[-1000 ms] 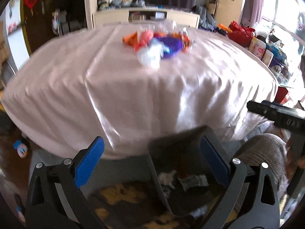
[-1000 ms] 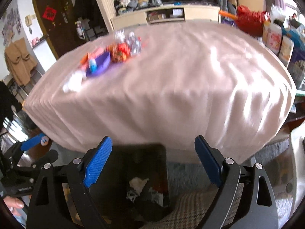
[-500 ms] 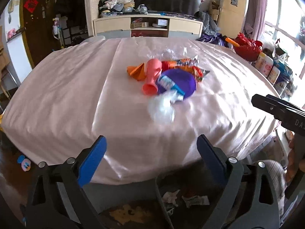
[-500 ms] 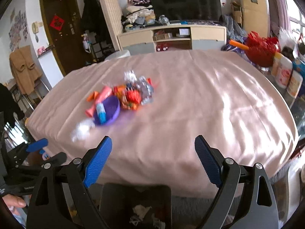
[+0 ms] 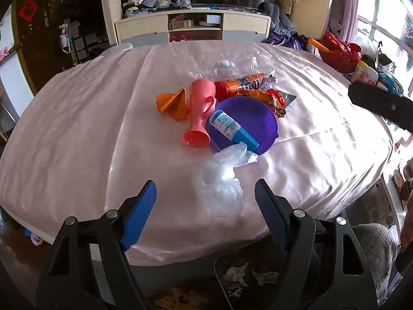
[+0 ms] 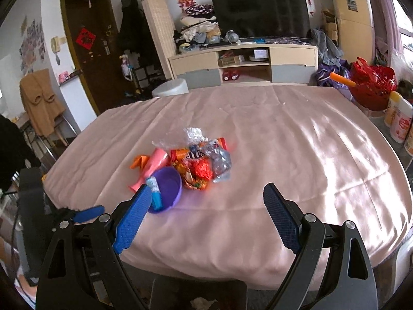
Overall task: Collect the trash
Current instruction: 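Grasp the clear plastic bag with the left gripper, then grasp the blue-capped bottle from the purple plate with the right gripper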
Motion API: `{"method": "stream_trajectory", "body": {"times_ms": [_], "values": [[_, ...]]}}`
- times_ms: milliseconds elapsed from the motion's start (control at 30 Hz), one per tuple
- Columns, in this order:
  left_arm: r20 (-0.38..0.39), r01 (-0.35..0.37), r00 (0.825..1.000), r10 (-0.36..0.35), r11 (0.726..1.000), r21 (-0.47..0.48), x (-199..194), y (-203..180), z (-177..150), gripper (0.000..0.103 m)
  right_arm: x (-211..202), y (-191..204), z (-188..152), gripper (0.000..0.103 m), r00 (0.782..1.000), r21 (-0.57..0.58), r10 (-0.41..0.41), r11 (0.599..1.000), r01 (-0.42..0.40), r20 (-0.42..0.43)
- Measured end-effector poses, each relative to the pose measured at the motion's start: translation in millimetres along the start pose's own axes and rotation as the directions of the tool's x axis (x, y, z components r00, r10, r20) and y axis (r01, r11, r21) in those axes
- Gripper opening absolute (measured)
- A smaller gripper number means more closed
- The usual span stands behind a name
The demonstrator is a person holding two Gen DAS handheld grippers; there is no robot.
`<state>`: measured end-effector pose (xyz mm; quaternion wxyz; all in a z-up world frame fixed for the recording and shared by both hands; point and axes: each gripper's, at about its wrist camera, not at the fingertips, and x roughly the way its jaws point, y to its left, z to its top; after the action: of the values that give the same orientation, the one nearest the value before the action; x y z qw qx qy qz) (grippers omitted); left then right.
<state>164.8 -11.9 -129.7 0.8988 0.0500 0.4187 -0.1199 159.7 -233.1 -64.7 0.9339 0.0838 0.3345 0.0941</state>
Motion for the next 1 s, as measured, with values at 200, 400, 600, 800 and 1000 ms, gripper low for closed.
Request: {"method": "stream_trajectory", "body": {"times_ms": [200, 400, 600, 800, 1000], "values": [[-0.029, 0.016, 0.999, -0.016, 1.000, 0.013, 12, 5, 5, 0.055, 13, 11, 6, 0.089, 1.000, -0.006, 0.022, 1.000, -0.022, -0.005], [-0.022, 0.003, 1.000, -0.002, 1.000, 0.022, 15, 20, 7, 0.025, 30, 30, 8, 0.086, 0.999, -0.024, 0.051, 0.998, -0.051, -0.016], [-0.002, -0.031, 1.000, 0.031, 0.999, -0.016, 12, 47, 12, 0.020, 58, 60, 2, 0.054, 0.993, -0.076, 0.095, 0.992, -0.100, -0.073], [-0.005, -0.031, 1.000, 0.031, 0.999, -0.030, 17, 60, 16, 0.020, 83, 76, -7, 0.036, 0.987, -0.116, 0.094, 0.987, -0.109, -0.134], [-0.007, -0.010, 1.000, 0.010, 0.999, -0.032, 21, 60, 19, 0.020, 98, 79, -14, 0.028, 0.983, -0.138, 0.067, 0.986, -0.091, -0.173]]}}
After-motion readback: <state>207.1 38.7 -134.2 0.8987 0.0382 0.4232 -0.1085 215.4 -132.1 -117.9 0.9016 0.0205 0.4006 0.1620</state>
